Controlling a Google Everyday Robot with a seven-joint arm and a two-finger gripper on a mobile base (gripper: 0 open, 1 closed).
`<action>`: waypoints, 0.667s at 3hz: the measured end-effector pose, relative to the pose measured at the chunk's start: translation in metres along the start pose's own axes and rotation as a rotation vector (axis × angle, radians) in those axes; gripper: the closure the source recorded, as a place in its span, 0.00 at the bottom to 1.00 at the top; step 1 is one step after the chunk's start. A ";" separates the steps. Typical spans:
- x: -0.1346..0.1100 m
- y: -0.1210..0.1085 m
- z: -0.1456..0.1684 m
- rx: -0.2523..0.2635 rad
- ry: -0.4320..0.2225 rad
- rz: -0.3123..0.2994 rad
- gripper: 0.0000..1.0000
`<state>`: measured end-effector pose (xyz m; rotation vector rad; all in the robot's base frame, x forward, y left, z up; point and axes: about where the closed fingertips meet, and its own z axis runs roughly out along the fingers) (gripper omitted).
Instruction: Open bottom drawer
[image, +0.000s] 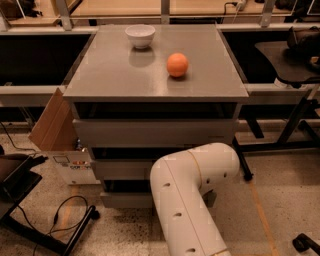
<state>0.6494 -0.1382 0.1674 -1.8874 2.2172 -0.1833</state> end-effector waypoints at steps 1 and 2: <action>0.000 0.000 0.000 0.000 0.000 0.000 1.00; 0.000 -0.001 -0.003 0.000 0.000 0.000 0.82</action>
Offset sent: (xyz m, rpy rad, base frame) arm 0.0000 0.0000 0.0001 0.0000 0.0000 0.0000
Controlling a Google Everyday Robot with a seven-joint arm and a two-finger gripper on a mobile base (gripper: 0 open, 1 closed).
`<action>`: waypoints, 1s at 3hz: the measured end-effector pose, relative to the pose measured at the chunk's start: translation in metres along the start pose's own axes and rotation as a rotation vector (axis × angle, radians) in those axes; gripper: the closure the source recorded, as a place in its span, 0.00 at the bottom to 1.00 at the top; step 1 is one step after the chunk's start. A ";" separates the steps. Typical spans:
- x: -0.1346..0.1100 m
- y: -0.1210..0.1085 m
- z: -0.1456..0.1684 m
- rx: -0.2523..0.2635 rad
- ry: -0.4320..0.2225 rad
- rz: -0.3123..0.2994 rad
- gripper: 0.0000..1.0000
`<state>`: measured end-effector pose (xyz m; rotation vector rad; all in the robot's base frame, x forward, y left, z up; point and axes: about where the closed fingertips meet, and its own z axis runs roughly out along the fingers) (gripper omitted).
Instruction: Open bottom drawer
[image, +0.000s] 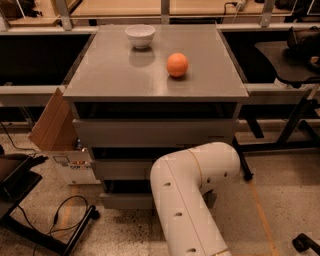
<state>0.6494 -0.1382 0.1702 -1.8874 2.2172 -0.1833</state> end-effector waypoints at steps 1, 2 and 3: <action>0.000 0.000 -0.002 0.000 0.000 0.000 0.59; 0.000 -0.001 -0.003 0.000 0.000 0.000 0.35; 0.000 -0.001 -0.003 0.000 0.000 0.000 0.12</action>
Offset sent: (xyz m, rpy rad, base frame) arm 0.0000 0.0000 0.0016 0.0000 0.0000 0.0000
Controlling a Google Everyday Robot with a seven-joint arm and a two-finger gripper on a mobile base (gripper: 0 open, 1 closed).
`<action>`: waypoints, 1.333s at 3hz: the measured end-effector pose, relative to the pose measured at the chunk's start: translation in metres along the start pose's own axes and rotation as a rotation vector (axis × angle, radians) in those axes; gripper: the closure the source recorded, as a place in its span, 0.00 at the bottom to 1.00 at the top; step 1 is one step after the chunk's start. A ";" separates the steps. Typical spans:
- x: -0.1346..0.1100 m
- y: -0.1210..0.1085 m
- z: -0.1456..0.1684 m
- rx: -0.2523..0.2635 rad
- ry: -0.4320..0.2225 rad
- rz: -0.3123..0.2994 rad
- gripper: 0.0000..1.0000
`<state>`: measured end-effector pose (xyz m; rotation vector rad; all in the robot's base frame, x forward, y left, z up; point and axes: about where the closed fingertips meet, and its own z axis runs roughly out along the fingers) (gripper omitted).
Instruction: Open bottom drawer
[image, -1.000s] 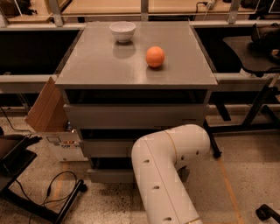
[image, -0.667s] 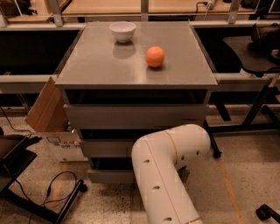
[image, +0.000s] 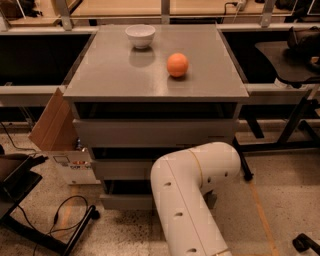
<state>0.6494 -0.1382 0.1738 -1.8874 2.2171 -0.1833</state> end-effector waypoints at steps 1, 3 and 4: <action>0.000 0.001 0.001 -0.001 0.000 0.000 0.00; 0.000 0.002 0.002 -0.004 0.001 0.000 0.17; 0.000 0.004 0.002 -0.006 0.001 -0.001 0.41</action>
Offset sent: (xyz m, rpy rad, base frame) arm -0.0007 0.0001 -0.0008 0.0000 0.0014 0.0002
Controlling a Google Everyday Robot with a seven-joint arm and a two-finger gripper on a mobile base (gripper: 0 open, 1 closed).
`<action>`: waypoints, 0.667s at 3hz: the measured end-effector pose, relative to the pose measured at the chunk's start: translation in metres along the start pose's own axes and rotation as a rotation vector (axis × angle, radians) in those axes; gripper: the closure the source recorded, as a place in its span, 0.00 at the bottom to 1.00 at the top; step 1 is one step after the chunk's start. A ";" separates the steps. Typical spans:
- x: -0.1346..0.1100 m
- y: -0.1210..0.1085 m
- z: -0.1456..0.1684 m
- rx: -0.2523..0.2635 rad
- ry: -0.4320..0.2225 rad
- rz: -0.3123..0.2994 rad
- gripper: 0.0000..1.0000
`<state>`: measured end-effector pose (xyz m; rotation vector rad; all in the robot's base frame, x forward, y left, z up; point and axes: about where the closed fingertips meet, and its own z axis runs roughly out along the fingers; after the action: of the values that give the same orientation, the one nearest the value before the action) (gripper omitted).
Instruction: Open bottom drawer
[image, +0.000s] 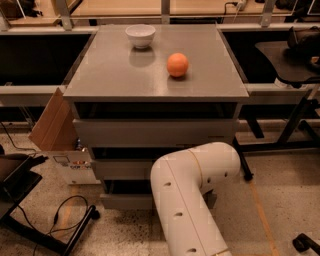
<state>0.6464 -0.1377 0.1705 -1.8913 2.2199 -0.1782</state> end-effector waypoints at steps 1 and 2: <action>0.007 0.014 -0.009 -0.031 0.043 0.010 0.64; 0.017 0.034 -0.029 -0.061 0.087 0.045 0.86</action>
Offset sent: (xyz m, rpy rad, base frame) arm -0.1146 -0.0201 0.0436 -0.1139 0.1432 -0.1376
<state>0.6047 -0.1499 0.1890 -1.8969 2.3481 -0.1907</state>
